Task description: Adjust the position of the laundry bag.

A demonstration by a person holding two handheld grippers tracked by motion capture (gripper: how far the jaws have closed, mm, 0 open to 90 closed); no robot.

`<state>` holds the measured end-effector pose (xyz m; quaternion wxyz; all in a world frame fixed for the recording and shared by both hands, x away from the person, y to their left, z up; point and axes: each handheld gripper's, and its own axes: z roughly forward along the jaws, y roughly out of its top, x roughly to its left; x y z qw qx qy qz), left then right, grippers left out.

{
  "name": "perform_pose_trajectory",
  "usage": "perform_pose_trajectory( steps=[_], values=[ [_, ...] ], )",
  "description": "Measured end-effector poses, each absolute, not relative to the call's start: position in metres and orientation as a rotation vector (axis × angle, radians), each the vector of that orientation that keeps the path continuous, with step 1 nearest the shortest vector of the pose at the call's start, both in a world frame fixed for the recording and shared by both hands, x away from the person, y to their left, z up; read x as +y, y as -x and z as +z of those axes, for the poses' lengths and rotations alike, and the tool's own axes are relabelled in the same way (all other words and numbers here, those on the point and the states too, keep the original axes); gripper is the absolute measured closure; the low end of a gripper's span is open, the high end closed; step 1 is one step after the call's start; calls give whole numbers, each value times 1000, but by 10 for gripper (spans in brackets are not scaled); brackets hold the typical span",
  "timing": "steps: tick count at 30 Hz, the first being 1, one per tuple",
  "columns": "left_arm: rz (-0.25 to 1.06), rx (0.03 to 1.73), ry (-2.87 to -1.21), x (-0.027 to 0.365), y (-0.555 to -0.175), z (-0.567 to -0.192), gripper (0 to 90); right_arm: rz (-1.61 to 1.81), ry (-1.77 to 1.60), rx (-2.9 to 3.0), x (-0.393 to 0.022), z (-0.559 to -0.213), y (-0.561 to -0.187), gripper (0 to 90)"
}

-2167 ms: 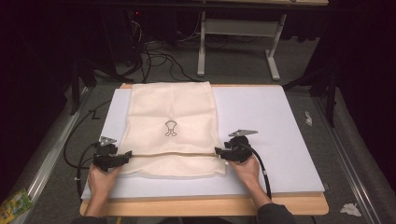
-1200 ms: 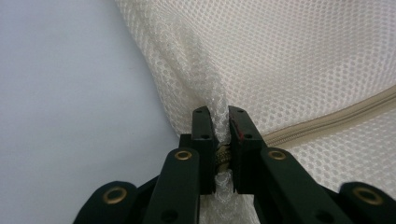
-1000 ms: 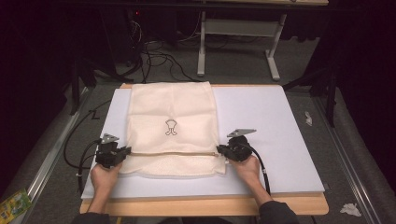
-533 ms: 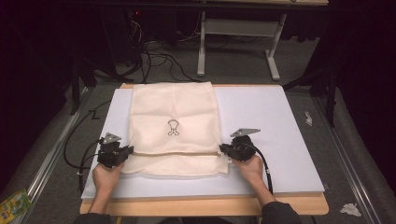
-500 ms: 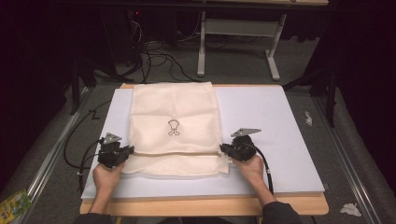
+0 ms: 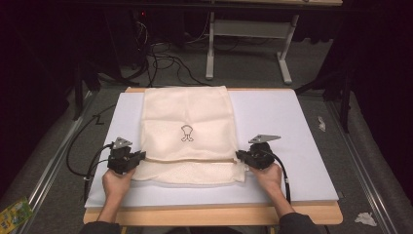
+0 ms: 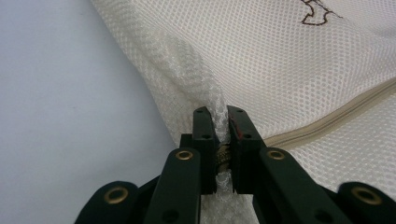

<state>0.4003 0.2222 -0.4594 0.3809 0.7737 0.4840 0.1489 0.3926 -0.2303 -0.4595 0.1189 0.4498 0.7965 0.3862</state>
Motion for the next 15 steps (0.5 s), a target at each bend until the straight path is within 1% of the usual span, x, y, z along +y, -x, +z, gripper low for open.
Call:
perform_pose_trajectory(
  steps=[7, 15],
  values=[
    [387, 1218, -2014, 213, -400, -457, 833, 1143, -1326, 2320, -238, -457, -389, 870],
    [366, 1198, -2009, 201, -401, -456, 833, 1142, -1357, 2298, -250, -458, -385, 870]
  ],
)
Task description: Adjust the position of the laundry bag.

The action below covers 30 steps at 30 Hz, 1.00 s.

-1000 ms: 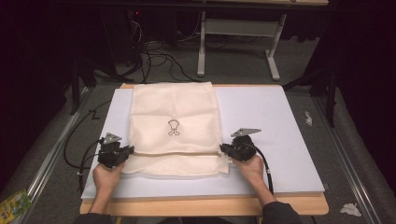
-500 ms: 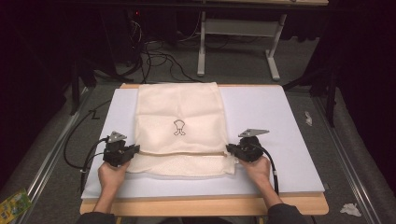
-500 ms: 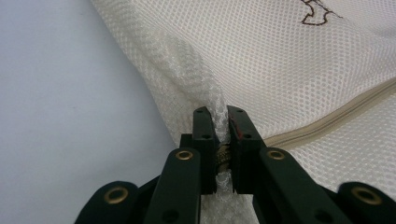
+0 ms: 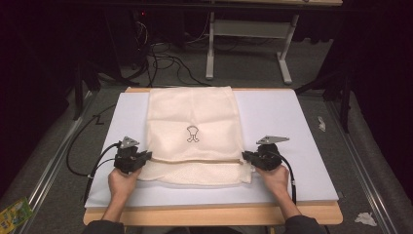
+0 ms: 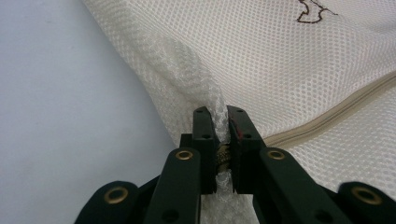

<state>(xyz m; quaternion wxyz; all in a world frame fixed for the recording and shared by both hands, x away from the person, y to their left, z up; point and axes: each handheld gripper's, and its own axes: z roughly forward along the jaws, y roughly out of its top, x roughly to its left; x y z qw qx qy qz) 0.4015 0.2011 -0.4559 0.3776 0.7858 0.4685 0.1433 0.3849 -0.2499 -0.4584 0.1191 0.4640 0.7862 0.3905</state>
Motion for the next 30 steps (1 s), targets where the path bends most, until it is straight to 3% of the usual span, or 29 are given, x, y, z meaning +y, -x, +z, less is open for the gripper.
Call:
perform_pose_trajectory(
  steps=[30],
  values=[
    [335, 1145, -2001, 158, -407, -452, 831, 1135, -1428, 2226, -293, -457, -371, 869]
  ],
)
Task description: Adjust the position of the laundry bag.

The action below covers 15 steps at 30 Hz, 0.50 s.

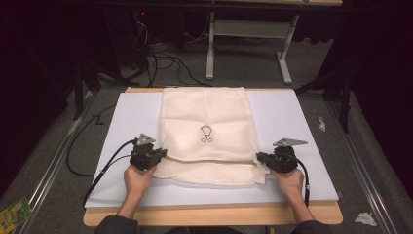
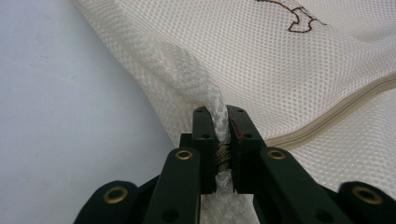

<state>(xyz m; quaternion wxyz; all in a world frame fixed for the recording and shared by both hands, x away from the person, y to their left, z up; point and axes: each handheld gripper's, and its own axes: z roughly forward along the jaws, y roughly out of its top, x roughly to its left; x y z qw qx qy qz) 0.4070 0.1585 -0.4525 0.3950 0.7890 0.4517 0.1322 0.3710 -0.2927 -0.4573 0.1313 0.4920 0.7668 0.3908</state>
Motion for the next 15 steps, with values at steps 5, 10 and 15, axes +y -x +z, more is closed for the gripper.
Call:
perform_pose_trajectory(
  steps=[5, 10, 15],
  values=[
    [326, 1136, -2000, 154, -407, -453, 831, 1124, -1436, 2219, -297, -457, -368, 869],
    [327, 1114, -2010, 145, -407, -453, 831, 1116, -1442, 2210, -305, -457, -364, 868],
    [329, 1099, -2015, 140, -406, -453, 831, 1119, -1451, 2195, -312, -457, -361, 869]
  ],
)
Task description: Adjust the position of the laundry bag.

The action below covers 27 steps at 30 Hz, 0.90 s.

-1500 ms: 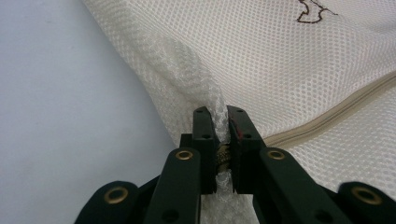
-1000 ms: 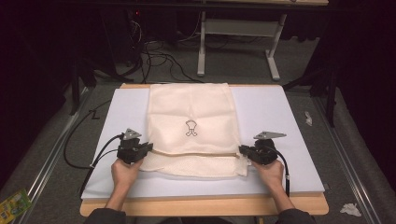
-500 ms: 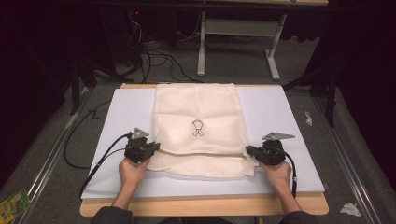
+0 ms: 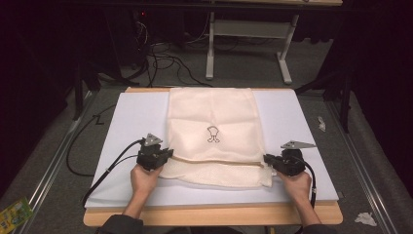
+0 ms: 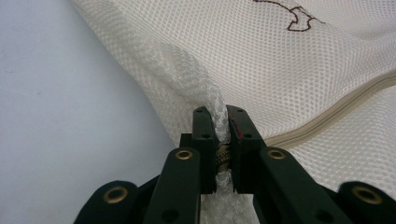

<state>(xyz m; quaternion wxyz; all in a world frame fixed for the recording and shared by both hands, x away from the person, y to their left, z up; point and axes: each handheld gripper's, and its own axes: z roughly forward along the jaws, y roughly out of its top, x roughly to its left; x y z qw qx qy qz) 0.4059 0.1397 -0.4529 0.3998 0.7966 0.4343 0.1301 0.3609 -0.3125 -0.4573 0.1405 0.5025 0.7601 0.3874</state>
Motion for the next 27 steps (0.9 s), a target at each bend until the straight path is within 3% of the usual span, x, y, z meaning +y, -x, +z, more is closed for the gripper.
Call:
perform_pose_trajectory(
  steps=[27],
  values=[
    [371, 1095, -2074, 137, -401, -459, 792, 1095, -1486, 2210, -315, -462, -361, 853]
  ],
)
